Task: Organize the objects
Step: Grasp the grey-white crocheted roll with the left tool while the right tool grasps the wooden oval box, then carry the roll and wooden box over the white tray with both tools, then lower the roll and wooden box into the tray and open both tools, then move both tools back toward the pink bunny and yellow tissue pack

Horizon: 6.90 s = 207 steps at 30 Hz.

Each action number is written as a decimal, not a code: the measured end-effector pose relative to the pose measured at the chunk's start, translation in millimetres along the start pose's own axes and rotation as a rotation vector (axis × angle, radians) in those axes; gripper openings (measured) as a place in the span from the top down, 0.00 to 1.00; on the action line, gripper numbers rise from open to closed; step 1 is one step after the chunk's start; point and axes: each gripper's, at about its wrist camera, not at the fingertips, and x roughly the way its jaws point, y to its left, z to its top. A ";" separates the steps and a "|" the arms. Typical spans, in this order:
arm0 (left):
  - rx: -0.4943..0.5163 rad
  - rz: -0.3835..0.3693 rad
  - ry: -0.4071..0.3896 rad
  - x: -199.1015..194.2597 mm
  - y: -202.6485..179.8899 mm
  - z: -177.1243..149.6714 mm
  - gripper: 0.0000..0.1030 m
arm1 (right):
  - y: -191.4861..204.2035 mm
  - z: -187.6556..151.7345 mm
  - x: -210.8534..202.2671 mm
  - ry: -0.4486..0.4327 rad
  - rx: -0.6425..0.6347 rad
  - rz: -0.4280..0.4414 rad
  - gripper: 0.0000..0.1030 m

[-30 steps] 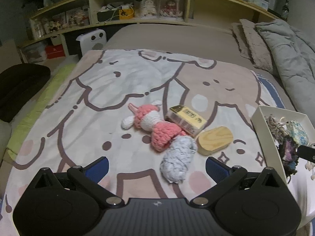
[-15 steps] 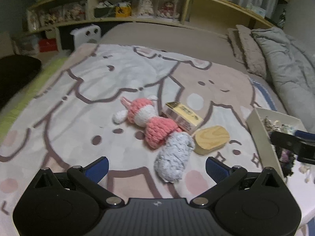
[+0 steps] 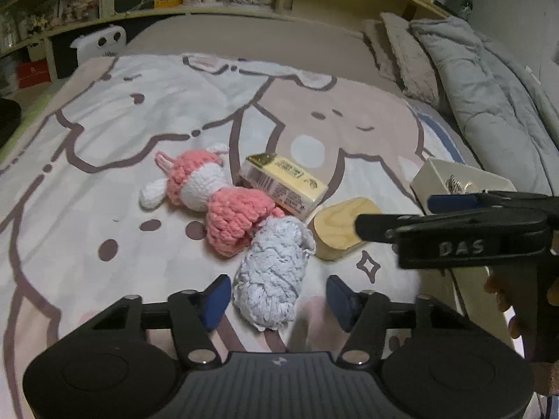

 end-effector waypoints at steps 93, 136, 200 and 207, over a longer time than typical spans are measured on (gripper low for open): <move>0.018 -0.045 -0.176 -107.1 -45.6 2.1 0.61 | -52.0 -55.6 -176.0 -0.226 0.153 -0.141 0.10; 0.540 -0.456 0.179 53.0 -269.3 -10.9 0.60 | -205.2 -73.6 -76.8 -0.042 0.411 -0.165 0.10; 0.389 -0.245 -0.005 -49.5 -214.0 8.9 0.02 | -159.1 -99.2 -222.0 -0.175 0.363 -0.340 0.06; 0.345 -0.207 -0.046 -72.8 -198.6 4.3 0.01 | -139.6 -115.0 -249.9 -0.193 0.330 -0.369 0.05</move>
